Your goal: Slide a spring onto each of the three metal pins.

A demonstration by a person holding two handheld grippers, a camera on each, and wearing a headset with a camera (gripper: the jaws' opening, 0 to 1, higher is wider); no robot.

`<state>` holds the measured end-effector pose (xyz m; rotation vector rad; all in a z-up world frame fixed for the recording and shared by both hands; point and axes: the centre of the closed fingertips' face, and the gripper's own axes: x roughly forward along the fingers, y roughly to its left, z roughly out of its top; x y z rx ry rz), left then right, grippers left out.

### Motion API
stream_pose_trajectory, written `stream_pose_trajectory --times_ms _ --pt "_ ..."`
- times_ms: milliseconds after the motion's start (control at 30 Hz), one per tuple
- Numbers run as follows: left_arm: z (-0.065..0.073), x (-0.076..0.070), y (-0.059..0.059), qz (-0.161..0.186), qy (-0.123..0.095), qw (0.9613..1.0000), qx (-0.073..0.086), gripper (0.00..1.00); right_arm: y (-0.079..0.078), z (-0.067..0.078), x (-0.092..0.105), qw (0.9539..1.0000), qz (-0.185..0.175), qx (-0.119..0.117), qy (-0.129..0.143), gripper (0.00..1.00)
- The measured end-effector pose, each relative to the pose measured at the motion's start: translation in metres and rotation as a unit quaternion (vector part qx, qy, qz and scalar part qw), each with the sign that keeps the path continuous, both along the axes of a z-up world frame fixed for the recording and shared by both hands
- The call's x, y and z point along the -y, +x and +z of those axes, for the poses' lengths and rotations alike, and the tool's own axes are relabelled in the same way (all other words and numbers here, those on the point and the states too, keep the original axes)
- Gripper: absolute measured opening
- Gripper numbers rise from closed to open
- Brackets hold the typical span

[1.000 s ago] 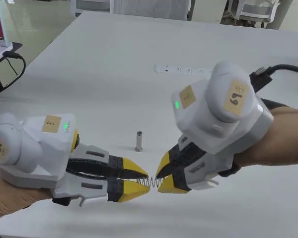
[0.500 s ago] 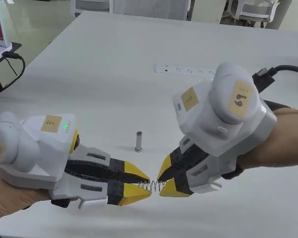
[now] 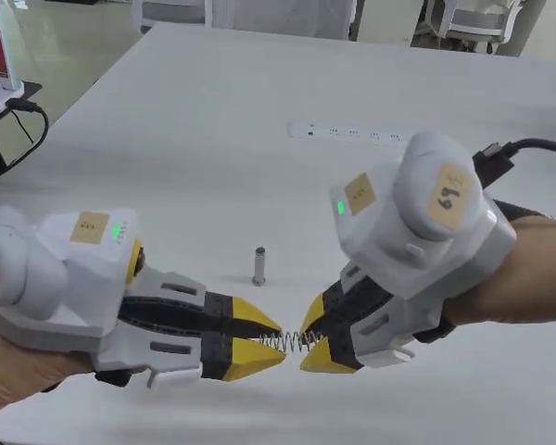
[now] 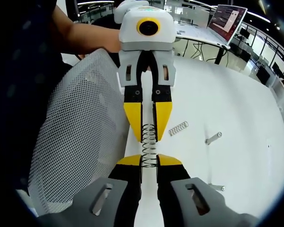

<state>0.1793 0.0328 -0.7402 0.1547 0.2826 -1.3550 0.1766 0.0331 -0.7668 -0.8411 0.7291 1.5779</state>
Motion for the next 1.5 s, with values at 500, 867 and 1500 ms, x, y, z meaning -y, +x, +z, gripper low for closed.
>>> stream_pose_trajectory --times_ms 500,867,1500 --pt "-0.005 0.002 -0.001 -0.001 0.008 1.0000 0.000 0.03 -0.002 0.025 -0.009 0.9996 -0.016 -0.008 0.020 0.08" --pt "-0.005 0.005 -0.001 -0.005 0.001 1.0000 -0.001 0.03 -0.005 0.032 -0.015 0.9997 -0.018 -0.014 0.012 0.08" --pt "-0.008 0.008 0.000 -0.009 0.004 0.9999 0.004 0.03 -0.003 0.032 -0.015 0.9999 -0.012 -0.003 -0.010 0.08"
